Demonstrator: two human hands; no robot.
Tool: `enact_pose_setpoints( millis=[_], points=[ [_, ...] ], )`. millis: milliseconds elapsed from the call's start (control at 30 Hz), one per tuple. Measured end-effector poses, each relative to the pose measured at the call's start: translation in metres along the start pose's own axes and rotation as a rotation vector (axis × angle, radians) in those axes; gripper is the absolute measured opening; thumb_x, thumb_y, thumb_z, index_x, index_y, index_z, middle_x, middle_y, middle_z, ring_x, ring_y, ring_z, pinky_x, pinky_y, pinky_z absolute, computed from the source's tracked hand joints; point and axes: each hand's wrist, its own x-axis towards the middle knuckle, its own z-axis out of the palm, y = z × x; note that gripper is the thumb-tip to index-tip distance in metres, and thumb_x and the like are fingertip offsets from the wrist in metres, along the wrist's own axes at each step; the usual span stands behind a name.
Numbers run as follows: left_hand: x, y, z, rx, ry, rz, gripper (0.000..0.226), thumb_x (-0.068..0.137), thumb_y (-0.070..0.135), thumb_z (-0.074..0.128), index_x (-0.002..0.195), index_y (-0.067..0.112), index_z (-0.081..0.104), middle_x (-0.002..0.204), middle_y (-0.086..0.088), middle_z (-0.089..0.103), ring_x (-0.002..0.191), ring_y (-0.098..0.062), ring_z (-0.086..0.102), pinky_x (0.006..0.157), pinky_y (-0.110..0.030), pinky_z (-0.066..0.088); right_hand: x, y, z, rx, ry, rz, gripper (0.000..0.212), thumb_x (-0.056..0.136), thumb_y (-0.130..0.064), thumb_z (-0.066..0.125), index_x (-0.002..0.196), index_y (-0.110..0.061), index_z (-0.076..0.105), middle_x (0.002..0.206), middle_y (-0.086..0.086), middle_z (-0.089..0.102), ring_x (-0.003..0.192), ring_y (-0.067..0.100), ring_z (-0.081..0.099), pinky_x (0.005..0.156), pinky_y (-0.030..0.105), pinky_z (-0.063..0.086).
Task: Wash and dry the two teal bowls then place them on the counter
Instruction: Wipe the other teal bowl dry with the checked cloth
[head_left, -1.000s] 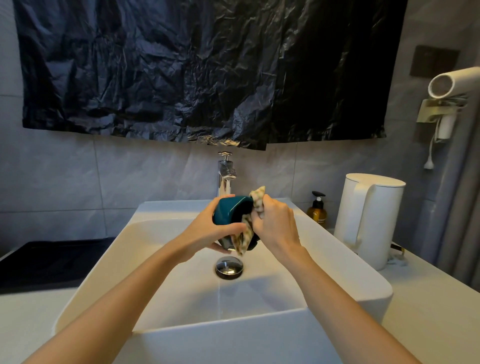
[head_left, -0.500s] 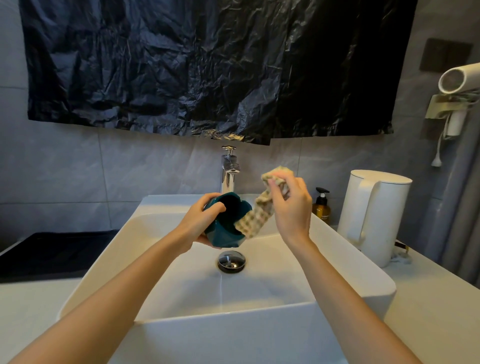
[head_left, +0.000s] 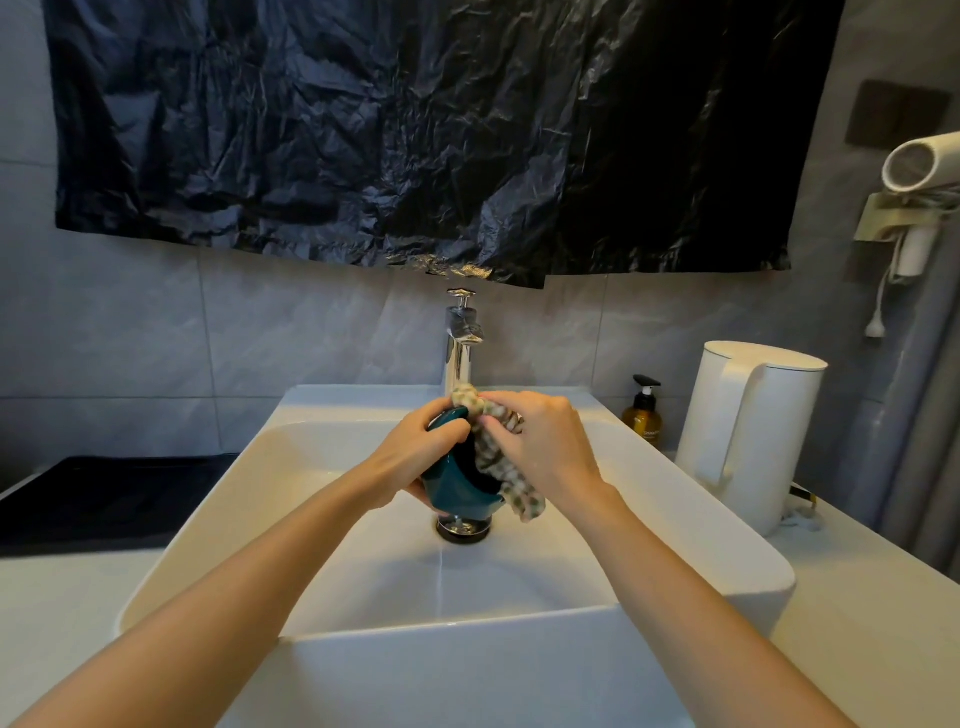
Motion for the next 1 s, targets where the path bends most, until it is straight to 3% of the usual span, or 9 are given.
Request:
enact_pose_setpoints(
  millis=[200,400,567,667,767,867,1000],
  points=[
    [0.0028,-0.0030,-0.0005,-0.008,0.074,-0.005,0.022,0.093,0.024,0.048,0.114,0.029,0.054,0.106,-0.003,0.058,0.093,-0.022,0.060,0.050,-0.033,0.056,-0.0033,0.0057,0.0024,-0.021,-0.043,0.262,0.022,0.086,-0.034,0.061,0.088,-0.018,0.077,0.078,0.002,0.072,0.077,0.022,0.062,0.065,0.036,0.054],
    [0.0037,-0.0028,-0.0008,0.015,0.050,0.039,0.021,0.095,0.025,0.047,0.116,0.028,0.051,0.106,-0.001,0.057,0.094,-0.020,0.059,0.053,-0.033,0.057,-0.0018,-0.0008,-0.0001,-0.112,-0.004,0.113,0.023,0.090,-0.031,0.058,0.091,-0.017,0.077,0.084,0.005,0.073,0.078,0.024,0.063,0.067,0.036,0.053],
    [0.0025,-0.0029,-0.0008,0.027,0.076,0.047,0.023,0.095,0.025,0.047,0.118,0.027,0.051,0.110,-0.002,0.056,0.100,-0.023,0.057,0.054,-0.031,0.056,-0.0010,0.0039,0.0014,0.061,-0.071,0.190,0.023,0.090,-0.022,0.056,0.083,-0.011,0.075,0.064,0.011,0.066,0.061,0.029,0.054,0.055,0.038,0.044],
    [0.0021,-0.0021,-0.0018,0.070,0.076,0.086,0.024,0.094,0.025,0.049,0.117,0.028,0.052,0.110,-0.001,0.056,0.098,-0.021,0.057,0.053,-0.028,0.054,0.0004,0.0061,-0.0001,0.148,-0.039,0.240,0.020,0.088,-0.027,0.063,0.085,-0.012,0.076,0.070,0.010,0.071,0.068,0.030,0.060,0.059,0.041,0.050],
    [0.0026,-0.0032,-0.0001,0.149,0.075,0.128,0.024,0.093,0.022,0.050,0.117,0.027,0.052,0.109,0.000,0.056,0.094,-0.018,0.056,0.055,-0.022,0.051,-0.0017,0.0035,-0.0012,-0.011,-0.073,0.197,0.019,0.086,-0.028,0.063,0.080,-0.016,0.076,0.072,0.004,0.071,0.070,0.023,0.061,0.062,0.038,0.053],
    [0.0021,-0.0013,0.0005,0.049,0.069,0.068,0.023,0.094,0.024,0.048,0.116,0.026,0.052,0.110,-0.004,0.057,0.096,-0.023,0.058,0.052,-0.030,0.056,-0.0014,-0.0012,0.0006,-0.161,-0.053,0.114,0.022,0.088,-0.027,0.057,0.084,-0.015,0.075,0.077,0.006,0.070,0.074,0.025,0.061,0.066,0.038,0.052],
    [-0.0004,0.0043,-0.0027,-0.137,0.076,-0.024,0.023,0.094,0.023,0.045,0.116,0.025,0.053,0.104,-0.004,0.057,0.091,-0.021,0.059,0.055,-0.040,0.059,0.0002,0.0008,-0.0019,0.104,0.114,0.233,0.019,0.088,-0.022,0.059,0.096,-0.018,0.077,0.081,0.001,0.073,0.074,0.016,0.062,0.065,0.029,0.051]
  ],
)
